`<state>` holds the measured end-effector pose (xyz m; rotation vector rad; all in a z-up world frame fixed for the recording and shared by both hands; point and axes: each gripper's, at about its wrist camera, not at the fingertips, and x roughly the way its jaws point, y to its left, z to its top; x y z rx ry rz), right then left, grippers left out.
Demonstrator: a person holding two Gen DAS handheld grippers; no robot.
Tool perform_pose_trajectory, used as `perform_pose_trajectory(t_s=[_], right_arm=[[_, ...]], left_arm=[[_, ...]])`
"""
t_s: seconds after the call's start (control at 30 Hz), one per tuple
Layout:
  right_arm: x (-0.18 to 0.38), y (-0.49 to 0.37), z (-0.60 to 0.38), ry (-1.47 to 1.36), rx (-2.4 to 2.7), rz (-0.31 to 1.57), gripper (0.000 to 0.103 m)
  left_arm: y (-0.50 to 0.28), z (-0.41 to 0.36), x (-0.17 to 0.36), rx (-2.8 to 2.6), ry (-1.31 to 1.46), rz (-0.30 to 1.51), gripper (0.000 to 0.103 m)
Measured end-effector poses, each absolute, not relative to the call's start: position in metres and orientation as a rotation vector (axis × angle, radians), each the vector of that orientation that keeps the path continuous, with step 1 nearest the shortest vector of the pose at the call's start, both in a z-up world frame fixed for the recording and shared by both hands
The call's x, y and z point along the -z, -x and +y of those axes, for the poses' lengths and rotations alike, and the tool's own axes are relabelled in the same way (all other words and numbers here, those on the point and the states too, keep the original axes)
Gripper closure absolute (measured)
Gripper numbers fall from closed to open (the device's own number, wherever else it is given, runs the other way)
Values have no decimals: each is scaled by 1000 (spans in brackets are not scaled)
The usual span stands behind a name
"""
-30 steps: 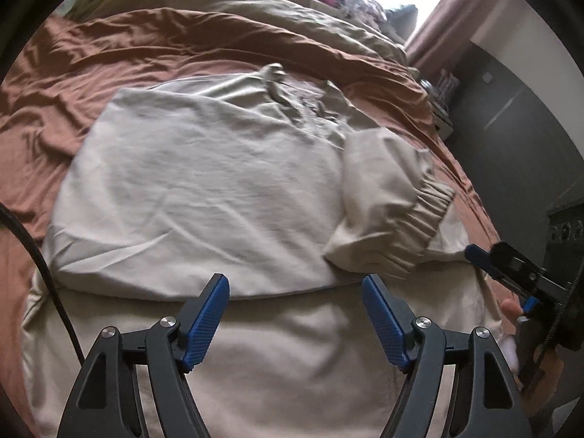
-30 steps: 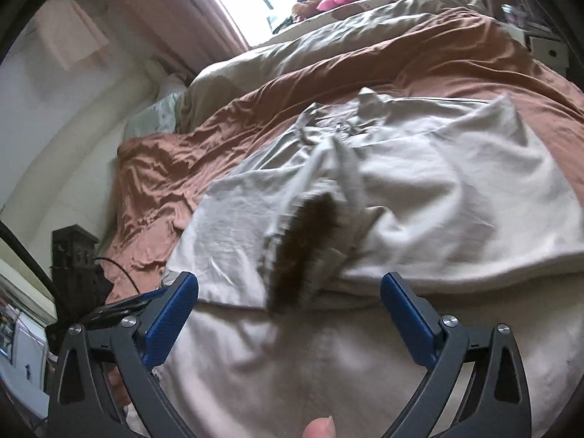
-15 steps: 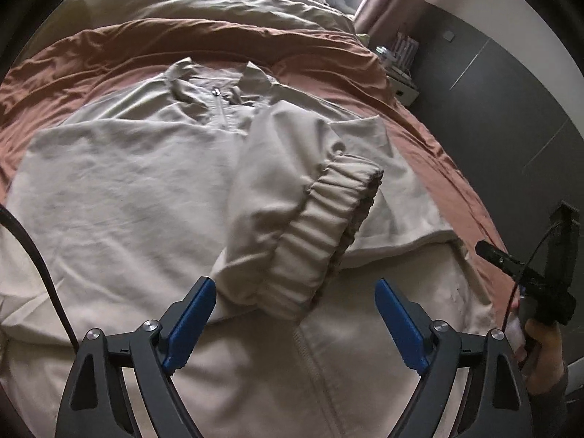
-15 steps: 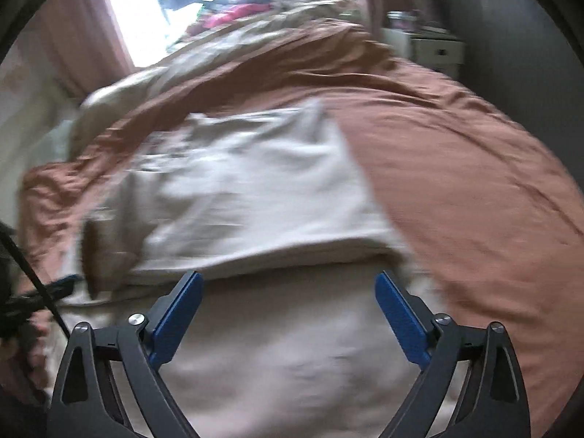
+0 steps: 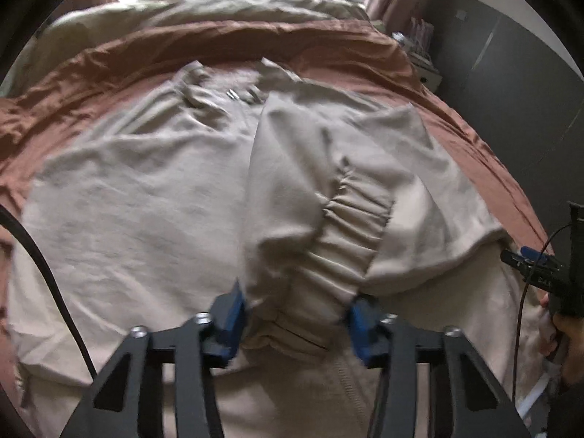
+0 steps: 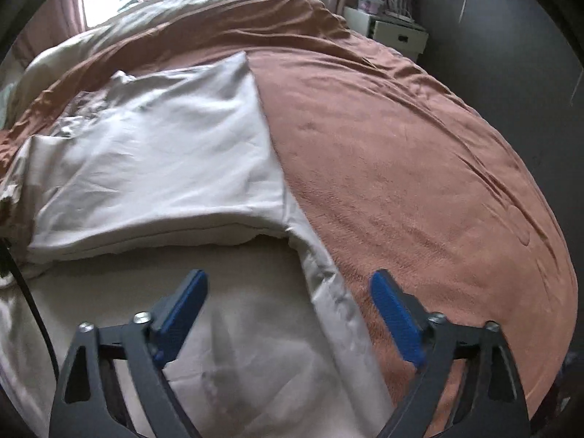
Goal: Fold large clothes
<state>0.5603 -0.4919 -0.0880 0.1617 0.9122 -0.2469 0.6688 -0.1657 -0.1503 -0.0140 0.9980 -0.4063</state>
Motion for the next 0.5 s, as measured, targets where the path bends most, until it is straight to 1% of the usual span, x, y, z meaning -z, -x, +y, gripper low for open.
perform_pose_trajectory(t_s=[0.03, 0.1, 0.13, 0.3, 0.43, 0.5], right_arm=[[90, -563, -494, -165, 266, 923, 29], [91, -575, -504, -190, 277, 925, 30], [91, -576, -507, -202, 284, 920, 30], [95, -579, -521, -237, 311, 902, 30], [98, -579, -527, -254, 309, 901, 30], [99, -579, -529, -266, 299, 896, 30]], left_arm=[[-670, -160, 148, 402, 25, 997, 76], [-671, -149, 143, 389, 49, 1002, 85], [-671, -139, 140, 374, 67, 999, 88], [-671, -100, 133, 271, 113, 992, 88], [-673, -63, 136, 223, 179, 1026, 88], [-672, -55, 130, 188, 177, 1007, 88]])
